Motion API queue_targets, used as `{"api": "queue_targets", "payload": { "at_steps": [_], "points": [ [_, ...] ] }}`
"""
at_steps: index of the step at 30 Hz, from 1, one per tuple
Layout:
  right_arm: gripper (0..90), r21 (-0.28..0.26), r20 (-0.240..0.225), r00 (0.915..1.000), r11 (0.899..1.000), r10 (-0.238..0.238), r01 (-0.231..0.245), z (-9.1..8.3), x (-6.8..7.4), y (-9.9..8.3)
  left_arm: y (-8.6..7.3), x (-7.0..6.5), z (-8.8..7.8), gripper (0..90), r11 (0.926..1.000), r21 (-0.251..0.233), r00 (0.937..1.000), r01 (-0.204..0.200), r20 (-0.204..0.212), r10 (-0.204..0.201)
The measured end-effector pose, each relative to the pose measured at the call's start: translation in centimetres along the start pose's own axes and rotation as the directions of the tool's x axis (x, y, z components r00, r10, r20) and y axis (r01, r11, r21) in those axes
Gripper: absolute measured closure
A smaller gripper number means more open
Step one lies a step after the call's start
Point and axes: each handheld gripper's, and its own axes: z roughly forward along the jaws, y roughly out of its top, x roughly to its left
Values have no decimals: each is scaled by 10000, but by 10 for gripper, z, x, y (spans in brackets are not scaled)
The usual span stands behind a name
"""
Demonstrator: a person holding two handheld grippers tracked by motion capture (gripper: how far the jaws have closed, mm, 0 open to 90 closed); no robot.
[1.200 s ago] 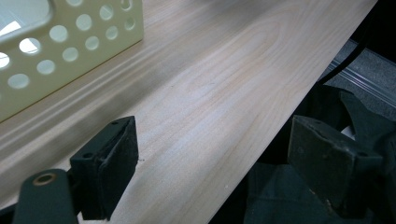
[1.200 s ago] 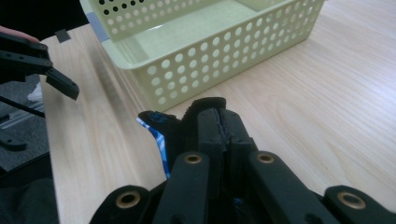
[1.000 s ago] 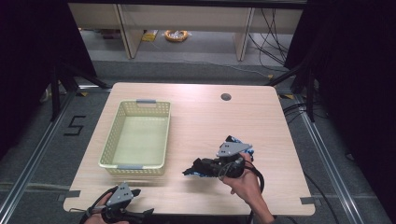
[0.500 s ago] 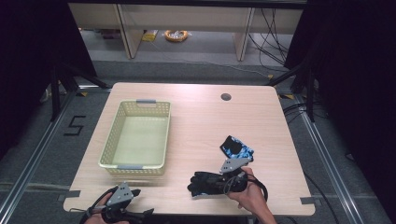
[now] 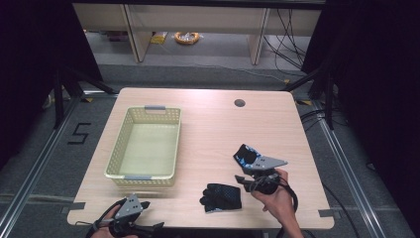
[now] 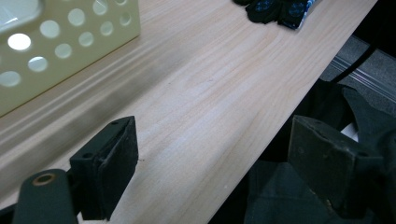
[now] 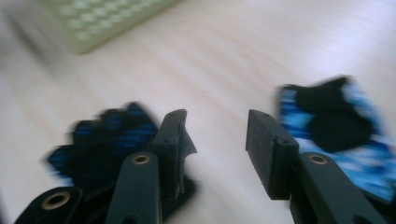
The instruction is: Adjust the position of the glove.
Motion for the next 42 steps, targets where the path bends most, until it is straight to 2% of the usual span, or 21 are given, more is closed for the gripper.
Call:
{"api": "queue_targets", "payload": {
  "at_steps": [1, 2, 3, 4, 6, 7, 8, 10, 11, 18, 20, 21, 22, 24, 27, 29, 31, 34, 35, 39, 42],
  "points": [
    [589, 184, 173, 9985, 9984, 523, -526, -2, -2, 0, 0, -1, 0, 155, 9999, 134, 10000, 91, -3, -91],
    [591, 111, 506, 9981, 9993, 352, -358, 0, -14, -1, 0, -2, 3, 155, 9998, 0, 9998, 181, -87, -181],
    [591, 257, 669, 9962, 9980, 558, -577, 1, -20, -1, 0, 0, 3, 155, 9999, -66, 9998, -129, -160, 128],
    [590, 281, 893, 9936, 9970, 691, -718, 4, -26, -1, 0, -1, 3, 155, 9998, 87, 9998, 190, -75, -189],
    [589, 359, 1016, 9928, 9971, 638, -677, 11, -37, -3, 0, 2, 1, 155, 9998, 122, 9999, -143, -70, 144],
    [589, 462, 1079, 9897, 9939, 945, -999, 13, -39, -3, 0, 2, 1, 155, 9999, 75, 9999, -121, -95, 122],
    [591, 447, 1063, 9908, 9950, 839, -891, 17, -43, -4, 0, 1, 1, 155, 10000, 53, 10000, -53, -61, 53],
    [593, 611, 1034, 9912, 9942, 824, -890, 22, -46, -3, 0, 2, 1, 155, 10000, 45, 9999, -78, -66, 79],
    [595, 799, 1021, 9882, 9893, 1138, -1222, 24, -45, -1, 0, 1, 1, 155, 10000, 47, 10000, -69, -65, 70],
    [609, 1069, 972, 9902, 9881, 1003, -1106, 39, -52, 4, -1, -1, 2, 155, 9993, -287, 9997, 253, -10, -253],
    [623, 745, 991, 9921, 9936, 776, -851, 43, -55, 3, -1, -1, 2, 155, 9993, -274, 9997, 257, -9, -257],
    [630, 1092, 871, 9924, 9893, 871, -965, 42, -56, 4, -1, -1, 2, 155, 9993, -269, 9997, 257, -2, -257],
    [634, 1113, 974, 9907, 9881, 950, -1057, 42, -57, 4, -1, -2, 2, 155, 9990, -190, 9992, 406, 40, -405],
    [636, 1197, 1128, 9888, 9865, 982, -1116, 40, -60, 5, 0, 0, 1, 155, 10000, -44, 10000, 44, 6, -44],
    [634, 964, 1511, 9833, 9884, 1019, -1172, 38, -68, 4, 0, -1, 1, 155, 9997, -31, 9997, 239, 30, -238],
    [625, 972, 1669, 9792, 9863, 1157, -1331, 37, -73, 3, 1, 2, 0, 155, 9996, 132, 9997, -242, -72, 243],
    [623, 1059, 1934, 9712, 9812, 1389, -1615, 35, -78, 4, 1, 3, 1, 155, 9993, 106, 9991, -366, -188, 368],
    [620, 933, 2103, 9662, 9808, 1488, -1713, 35, -85, 6, 0, 2, 1, 155, 9997, 39, 9996, -244, -147, 244],
    [615, 1003, 2262, 9632, 9801, 1452, -1713, 35, -87, 7, 0, 0, 2, 155, 9998, -136, 9999, 112, 11, -111],
    [604, 1070, 2315, 9645, 9820, 1273, -1554, 41, -97, 6, 0, -1, 2, 155, 9998, -108, 9998, 182, -6, -182],
    [601, 1169, 2191, 9615, 9739, 1659, -1947, 45, -99, 6, 0, 0, 2, 155, 9998, -118, 9998, 173, -12, -173]
  ]
}}
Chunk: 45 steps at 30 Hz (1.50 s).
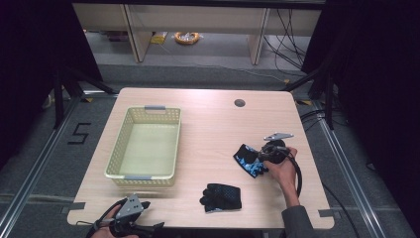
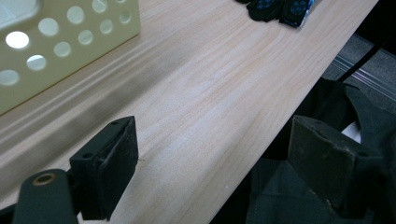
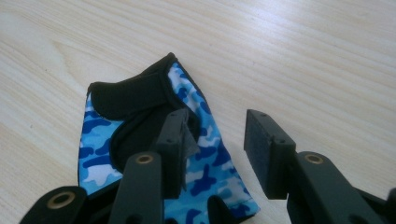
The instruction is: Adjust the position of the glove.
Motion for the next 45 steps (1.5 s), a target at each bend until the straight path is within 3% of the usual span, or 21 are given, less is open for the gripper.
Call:
{"api": "queue_targets", "payload": {
  "at_steps": [2, 5, 13, 14, 18, 19, 22, 23, 24, 26, 27, 28, 30, 32, 34, 35, 36, 37, 38, 39, 45],
  "points": [
    [600, -90, -11, 9993, 9993, -362, 362, 3, -1, 1, 0, 0, 0, 155, 10000, 11, 10000, -1, 11, 1],
    [597, 29, -201, 9997, 9999, -165, 165, 3, 4, 4, 0, 0, 0, 155, 9999, 86, 10000, -83, 34, 82],
    [671, 358, 33, 9976, 9969, -696, 695, 16, 7, 8, 0, -1, 1, 155, 9999, -145, 10000, 92, 16, -92],
    [694, 481, -137, 9992, 9981, -375, 381, 16, 8, 9, 0, -1, 1, 155, 9999, -142, 10000, 82, 17, -82],
    [853, 488, -355, 9988, 9982, -339, 356, 19, 4, 6, 0, -2, 0, 155, 9998, 4, 9998, 181, 41, -181],
    [875, 477, -277, 9989, 9981, -386, 399, 19, 5, 6, 0, 0, -1, 155, 9999, 76, 9999, -120, 19, 120],
    [888, 537, -265, 9996, 9986, 55, -41, 17, 6, 5, 0, 0, -2, 155, 9996, 177, 9997, -224, 28, 223],
    [889, 313, -282, 9991, 9990, -322, 330, 17, 3, 5, 0, 0, -2, 155, 9997, 175, 9999, -152, -2, 152],
    [890, 122, -285, 9994, 9997, -199, 203, 17, 3, 5, 0, 0, -1, 155, 9998, 195, 10000, -63, -20, 63],
    [891, -84, -561, 9984, 10000, 36, -41, 11, 2, 7, 0, -1, -2, 155, 9998, 208, 10000, -15, 25, 14],
    [891, -266, -571, 9983, 9996, -125, 109, 8, 2, 8, 1, 1, -2, 155, 9994, 176, 9996, -281, 10, 281],
    [891, -110, -558, 9980, 9995, 284, -291, 2, 5, 9, 1, 1, -2, 155, 9996, 86, 9997, -254, -36, 254],
    [891, -295, -622, 9976, 9990, 307, -325, -5, 9, 11, 2, 1, -2, 155, 10000, -41, 9999, -37, 123, 38],
    [891, -499, -638, 9979, 9987, 86, -118, -14, 13, 12, 3, 0, -2, 155, 9998, -180, 9999, -50, 95, 52],
    [891, -727, -747, 9971, 9972, 125, -180, -24, 17, 12, 5, -4, 0, 155, 9991, -307, 9995, 289, 151, -285],
    [891, -1104, -707, 9974, 9939, -162, 84, -26, 17, 13, 6, -5, 1, 155, 9985, -493, 9995, 223, 233, -212],
    [891, -1037, -769, 9970, 9946, -30, -50, -30, 19, 13, 8, -5, 1, 155, 9997, -202, 9994, 162, 296, -156],
    [891, -1152, -834, 9965, 9933, -59, -38, -35, 21, 14, 9, -7, 5, 155, 9985, -489, 9993, 239, 288, -225],
    [891, -1405, -812, 9962, 9899, -309, 193, -39, 21, 14, 12, -7, 6, 155, 9993, -370, 9994, 71, 355, -58],
    [891, -1474, -845, 9962, 9890, -229, 102, -43, 24, 14, 14, -10, 10, 155, 9984, -457, 9984, 335, 472, -313],
    [891, -2004, -1386, 9902, 9797, -179, -104, -65, 41, 16, 37, -19, 25, 156, 9981, -583, 9966, 211, 807, -164]
  ]
}}
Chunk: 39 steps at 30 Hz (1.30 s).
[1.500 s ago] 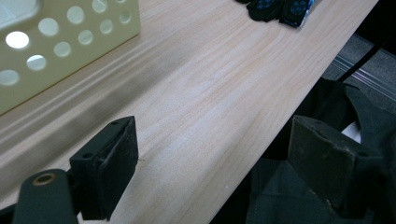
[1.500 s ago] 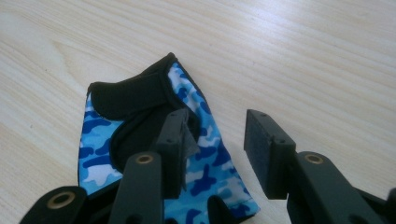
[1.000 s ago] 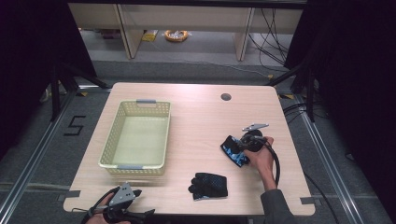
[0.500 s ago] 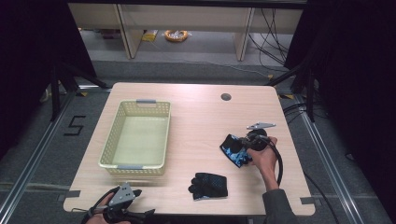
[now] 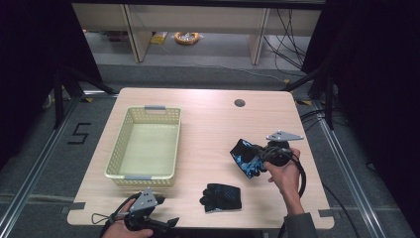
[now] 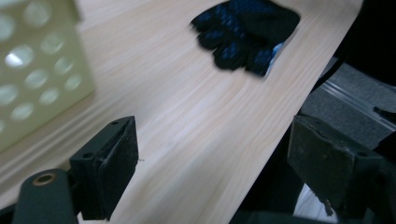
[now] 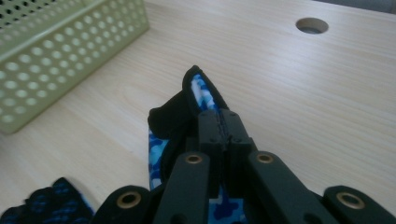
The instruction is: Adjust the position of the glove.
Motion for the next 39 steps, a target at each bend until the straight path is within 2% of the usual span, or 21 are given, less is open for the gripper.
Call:
{"api": "queue_targets", "payload": {
  "at_steps": [5, 7, 11, 12, 13, 18, 19, 22, 24, 25, 26, 28, 29, 30, 31, 32, 34, 36, 37, 38, 39],
  "points": [
    [891, -300, -487, 9988, 9995, 96, -110, -7, 21, 0, 18, -6, 8, 160, 9985, -275, 9988, -475, -139, 471],
    [891, -420, -650, 9977, 9990, -163, 136, -7, 28, -2, 23, -6, 10, 162, 9964, -263, 9966, -803, -211, 798],
    [891, -261, -1135, 9935, 9997, -20, -10, -4, 49, -8, 26, -12, 19, 165, 9954, -343, 9959, -890, -212, 883],
    [891, -118, -1345, 9908, 9998, 119, -136, -3, 54, -9, 28, -12, 19, 166, 9917, -198, 9917, -1268, -229, 1263],
    [891, -233, -1385, 9902, 9997, -148, 117, -2, 55, -10, 28, -16, 22, 167, 9954, -275, 9957, -921, -85, 919],
    [890, -127, -1972, 9803, 9998, -154, 132, 1, 74, -15, 32, -26, 29, 179, 9925, -208, 9926, -1204, 123, 1207],
    [891, 7, -2082, 9781, 10000, 53, -53, 1, 79, -17, 32, -29, 31, 184, 9930, -276, 9932, -1149, 165, 1153],
    [890, -59, -2120, 9770, 9997, -243, 236, 1, 85, -24, 34, -37, 35, 195, 9923, -368, 9922, -1181, 349, 1193],
    [891, -94, -2283, 9736, 10000, -26, 5, 0, 90, -28, 34, -42, 37, 202, 9919, -251, 9915, -1242, 353, 1251],
    [891, 114, -2328, 9719, 9994, 358, -341, -2, 94, -29, 35, -44, 38, 203, 9923, -196, 9911, -1220, 512, 1229],
    [891, -88, -2281, 9736, 10000, -26, 7, -2, 92, -31, 35, -46, 40, 209, 9904, -179, 9891, -1374, 517, 1382],
    [891, 22, -2458, 9687, 9993, 356, -361, -3, 97, -33, 35, -52, 45, 216, 9901, -378, 9893, -1354, 504, 1373],
    [890, -246, -2412, 9704, 9995, 114, -179, -2, 97, -34, 35, -55, 48, 219, 9913, -337, 9906, -1274, 467, 1289],
    [890, -66, -2506, 9674, 9992, 365, -394, -3, 100, -35, 36, -57, 51, 222, 9910, -337, 9902, -1292, 498, 1308],
    [890, -100, -2582, 9659, 9997, 182, -215, -1, 99, -35, 37, -59, 53, 222, 9907, -271, 9896, -1335, 509, 1348],
    [891, -24, -2553, 9660, 9991, 411, -431, -1, 101, -35, 37, -60, 55, 222, 9878, -112, 9870, -1550, 409, 1553],
    [890, -60, -2637, 9643, 9996, 263, -289, 0, 102, -34, 37, -65, 61, 222, 9907, -329, 9905, -1319, 340, 1330],
    [890, 221, -2560, 9645, 9978, 655, -619, -3, 105, -34, 37, -67, 65, 222, 9913, -281, 9915, -1288, 162, 1292],
    [890, -104, -2657, 9631, 9988, 434, -479, 0, 103, -34, 38, -66, 67, 219, 9852, -114, 9852, -1708, 109, 1709],
    [890, -192, -2656, 9634, 9989, 365, -431, 0, 103, -33, 36, -69, 71, 217, 9913, -200, 9915, -1299, 1, 1299],
    [891, -250, -2694, 9628, 9992, 226, -305, 0, 102, -33, 37, -68, 72, 215, 9853, -52, 9853, -1707, -113, 1707]
  ]
}}
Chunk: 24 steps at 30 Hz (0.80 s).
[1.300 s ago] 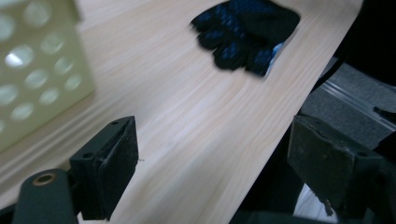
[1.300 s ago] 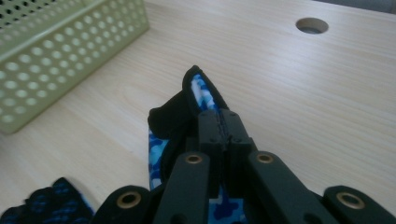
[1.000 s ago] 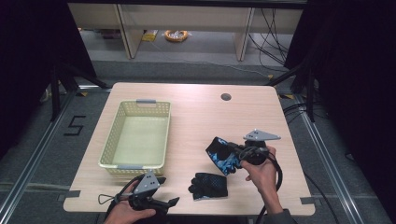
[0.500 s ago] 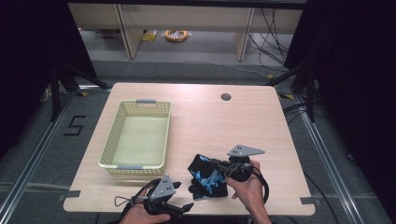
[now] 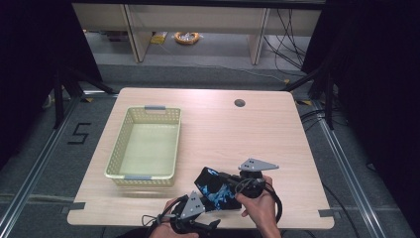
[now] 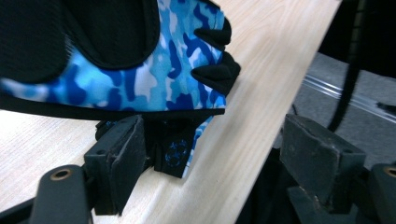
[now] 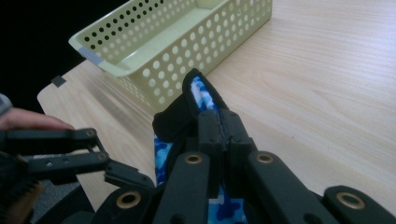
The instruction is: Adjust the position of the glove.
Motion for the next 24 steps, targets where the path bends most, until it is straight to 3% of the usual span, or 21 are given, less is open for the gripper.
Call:
{"api": "queue_targets", "payload": {
  "at_steps": [1, 3, 4, 5, 6, 7, 8, 10, 11, 12, 13, 17, 18, 19, 20, 21, 22, 23, 24],
  "points": [
    [891, 53, -9, 9995, 9995, 302, -301, -1, 2, 0, 0, -1, 2, 215, 10000, 39, 9998, 85, -178, -85],
    [890, -67, 212, 9997, 9999, 96, -94, 0, 1, 1, 2, -1, 5, 217, 9999, 62, 9991, 158, -402, -156],
    [890, -71, 58, 9996, 9996, 261, -260, 0, 2, 1, 2, -3, 9, 219, 9983, -305, 9971, 505, -551, -521],
    [890, -180, 45, 9991, 9989, 433, -432, 0, 3, 0, 4, 0, 7, 222, 9999, -64, 9971, 98, -760, -102],
    [890, -132, 67, 9984, 9983, 565, -564, -1, 5, 0, 5, 1, 8, 228, 9997, -210, 9956, 132, -923, -151],
    [891, -181, 48, 9997, 9996, 229, -228, 0, 3, 0, 7, 3, 9, 232, 9996, -226, 9939, 184, -1086, -208],
    [891, -165, -9, 9981, 9980, 615, -615, 0, 5, 0, 8, 6, 10, 235, 9997, -216, 9921, 131, -1246, -157],
    [891, -244, 71, 9981, 9979, 609, -608, 0, 4, -2, 10, 14, 12, 241, 9995, -70, 9888, 323, -1458, -330],
    [890, -255, 164, 9987, 9986, 477, -472, -1, 2, -2, 10, 15, 13, 244, 9993, -148, 9885, 348, -1471, -366],
    [891, -201, 62, 9964, 9962, 850, -849, -1, 4, -4, 9, 16, 13, 245, 9996, 62, 9885, 284, -1486, -272],
    [890, -192, 212, 9974, 9975, 686, -682, -1, 2, -5, 8, 18, 14, 249, 9998, 83, 9887, 195, -1486, -180],
    [890, -197, 192, 9939, 9940, 1082, -1079, -2, -2, -15, 2, 16, 18, 261, 9991, 237, 9886, 340, -1474, -302],
    [889, -188, 295, 9946, 9949, 993, -988, -1, -3, -19, 1, 15, 20, 263, 9997, 90, 9896, 248, -1418, -233],
    [889, -128, 288, 9933, 9937, 1120, -1117, 0, -3, -22, 0, 15, 20, 263, 9990, 440, 9899, 94, -1419, -31],
    [889, 54, 281, 9899, 9902, 1391, -1393, 2, -4, -27, -1, 14, 22, 264, 9990, 409, 9904, 199, -1372, -141],
    [888, 144, 316, 9895, 9898, 1409, -1414, 2, -6, -30, -2, 14, 23, 264, 9993, 365, 9903, 112, -1391, -60],
    [887, 83, 350, 9882, 9887, 1494, -1498, 3, -8, -33, -3, 14, 25, 263, 9990, 364, 9892, 269, -1448, -214],
    [885, 249, 523, 9824, 9832, 1791, -1806, 2, -7, -35, -3, 16, 25, 262, 9982, 443, 9910, 409, -1290, -348],
    [884, 267, 608, 9831, 9843, 1728, -1747, 2, -9, -37, -4, 17, 25, 256, 9981, 451, 9900, 421, -1364, -356]
  ]
}}
